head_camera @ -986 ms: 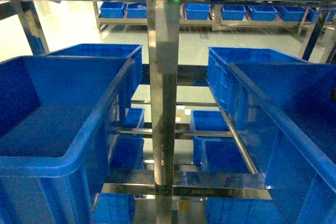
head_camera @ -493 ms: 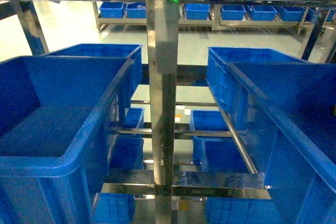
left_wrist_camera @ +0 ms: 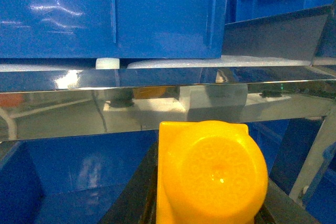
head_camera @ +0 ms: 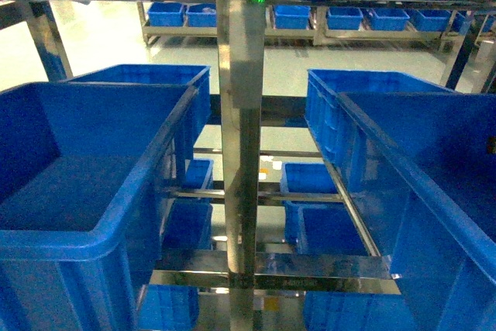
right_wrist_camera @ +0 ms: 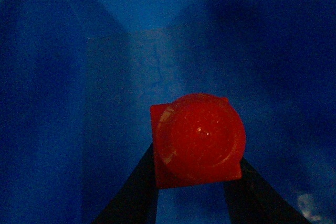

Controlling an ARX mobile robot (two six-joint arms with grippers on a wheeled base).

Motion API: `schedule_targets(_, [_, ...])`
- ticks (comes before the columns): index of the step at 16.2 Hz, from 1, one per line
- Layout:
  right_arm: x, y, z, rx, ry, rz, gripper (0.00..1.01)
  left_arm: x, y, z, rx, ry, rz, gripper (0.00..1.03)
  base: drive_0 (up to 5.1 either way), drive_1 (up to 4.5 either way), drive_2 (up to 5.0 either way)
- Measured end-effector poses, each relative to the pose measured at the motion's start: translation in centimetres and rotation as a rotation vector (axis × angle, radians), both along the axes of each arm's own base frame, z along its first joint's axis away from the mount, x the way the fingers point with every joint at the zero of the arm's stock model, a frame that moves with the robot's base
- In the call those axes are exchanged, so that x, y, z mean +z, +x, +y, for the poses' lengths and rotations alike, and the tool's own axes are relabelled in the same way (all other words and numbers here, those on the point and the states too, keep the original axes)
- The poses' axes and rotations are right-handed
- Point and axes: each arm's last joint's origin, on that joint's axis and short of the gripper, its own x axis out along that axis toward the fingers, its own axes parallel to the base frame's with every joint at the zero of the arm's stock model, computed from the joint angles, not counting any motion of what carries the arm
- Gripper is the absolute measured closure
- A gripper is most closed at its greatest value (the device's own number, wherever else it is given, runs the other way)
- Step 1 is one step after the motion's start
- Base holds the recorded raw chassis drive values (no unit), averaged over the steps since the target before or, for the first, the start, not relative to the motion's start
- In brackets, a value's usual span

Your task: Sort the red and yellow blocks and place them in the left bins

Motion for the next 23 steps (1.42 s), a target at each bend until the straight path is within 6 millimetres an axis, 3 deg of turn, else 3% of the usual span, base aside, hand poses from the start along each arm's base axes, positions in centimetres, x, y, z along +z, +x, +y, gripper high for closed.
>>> schedule_targets(7, [-0.4,-1.1,2.3,0.038,0.034,0.01,0.73,0.0,0.0,0.0,0.0,0.0,0.0,0.76,0.0,0.0,0.0])
schedule_targets(11, [1.3,-1.0,2.3,0.039,0.022,-0.047,0.73,0.0,0.0,0.0,0.0,0.0,0.0,0.76,0.0,0.0,0.0])
schedule_targets(23, [0.7,-0.5,2.2,0.049,0.001,0.004,0.73,0.0,0.0,0.0,0.001,0.0,0.0,0.76,0.0,0.0,0.0])
